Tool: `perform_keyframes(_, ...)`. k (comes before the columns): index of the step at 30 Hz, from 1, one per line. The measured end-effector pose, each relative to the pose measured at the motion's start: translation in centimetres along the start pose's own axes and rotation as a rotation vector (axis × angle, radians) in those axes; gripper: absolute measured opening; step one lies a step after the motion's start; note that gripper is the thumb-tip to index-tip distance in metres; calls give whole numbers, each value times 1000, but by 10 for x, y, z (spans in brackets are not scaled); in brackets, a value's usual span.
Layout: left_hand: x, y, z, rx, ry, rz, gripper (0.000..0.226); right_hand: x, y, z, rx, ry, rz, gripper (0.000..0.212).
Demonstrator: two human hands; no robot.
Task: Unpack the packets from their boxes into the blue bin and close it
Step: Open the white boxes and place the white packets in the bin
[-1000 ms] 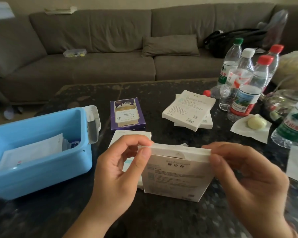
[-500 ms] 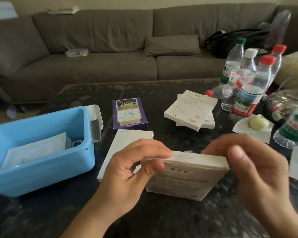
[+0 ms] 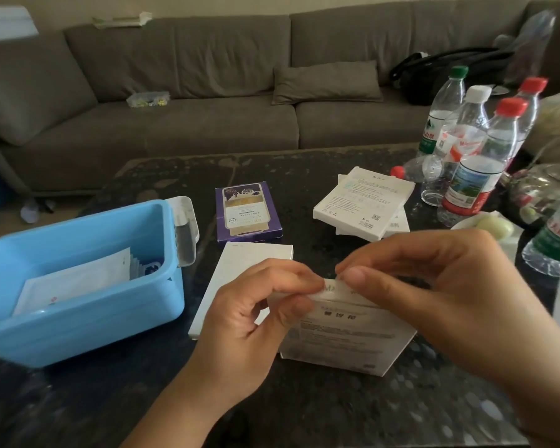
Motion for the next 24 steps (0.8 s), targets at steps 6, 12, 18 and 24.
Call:
perform_keyframes(6, 1, 0, -2, -16, 33, -4, 22, -39, -25, -36, -524, 562, 113, 10)
perform_keyframes(12, -1, -1, 0, -27, 50, -9, 28, -54, -31, -21, -804, 693, 244, 13)
perform_keyframes(18, -1, -8, -7, -177, 154, 55, 32, -48, -33, -10, -785, 701, 158, 4)
perform_keyframes(24, 0, -14, -12, -64, 131, 97, 32, -47, -36, 4, -763, 629, 38, 11)
Point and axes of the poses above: each hand's wrist, its own x-axis towards the middle knuckle, its own y-axis out of the back of the hand, z = x × y, the point moved 9 cm from there along x, towards the middle knuckle, and after that the axes turned 8 degrees about y, right-handed, at the moved point
